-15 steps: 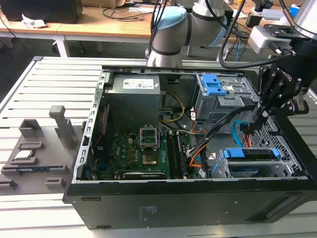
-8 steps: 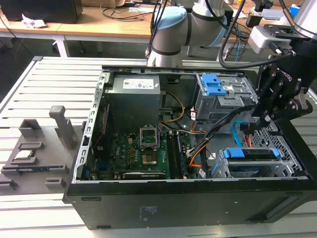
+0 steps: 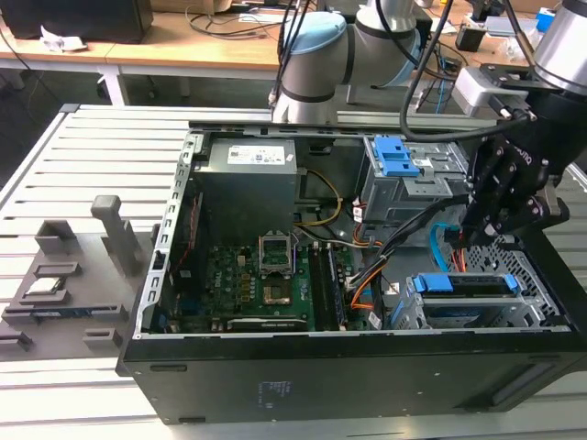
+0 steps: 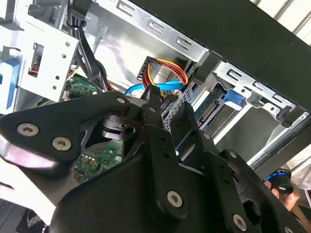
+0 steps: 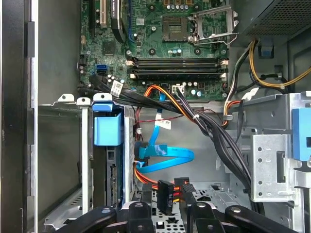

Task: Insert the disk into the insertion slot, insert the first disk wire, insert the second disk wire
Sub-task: 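Insert the first disk wire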

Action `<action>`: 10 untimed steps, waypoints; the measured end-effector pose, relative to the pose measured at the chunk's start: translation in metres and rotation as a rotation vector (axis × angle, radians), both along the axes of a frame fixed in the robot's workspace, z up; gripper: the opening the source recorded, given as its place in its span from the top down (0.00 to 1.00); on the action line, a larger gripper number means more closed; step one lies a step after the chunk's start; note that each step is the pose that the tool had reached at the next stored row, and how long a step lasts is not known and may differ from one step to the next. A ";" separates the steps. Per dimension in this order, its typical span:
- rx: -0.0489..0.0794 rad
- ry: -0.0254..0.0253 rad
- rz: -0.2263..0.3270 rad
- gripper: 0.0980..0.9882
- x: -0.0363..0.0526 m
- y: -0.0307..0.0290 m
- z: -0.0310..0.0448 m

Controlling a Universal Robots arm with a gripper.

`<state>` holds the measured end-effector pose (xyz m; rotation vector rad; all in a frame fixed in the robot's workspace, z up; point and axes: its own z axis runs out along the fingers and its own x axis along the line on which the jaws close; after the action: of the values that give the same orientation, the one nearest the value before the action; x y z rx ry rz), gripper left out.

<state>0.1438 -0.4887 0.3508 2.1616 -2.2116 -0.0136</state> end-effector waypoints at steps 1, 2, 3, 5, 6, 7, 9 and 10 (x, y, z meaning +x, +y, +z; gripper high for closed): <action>-0.001 0.0000 0.000 0.70 0.0000 -0.0001 0.0001; -0.001 -0.0001 0.000 0.70 0.0000 -0.0001 0.0000; -0.001 0.0000 0.000 0.70 0.0000 -0.0001 0.0000; -0.003 0.0000 0.000 0.79 0.0000 0.0000 0.0000; -0.003 0.0000 0.000 0.86 0.0000 0.0000 0.0000; -0.003 0.0000 0.000 0.92 0.0000 0.0000 -0.0001; -0.005 0.0000 0.000 0.92 0.0000 0.0000 0.0000; -0.005 0.0000 0.000 0.92 0.0000 -0.0001 0.0000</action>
<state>0.1438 -0.4888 0.3508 2.1588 -2.2091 -0.0075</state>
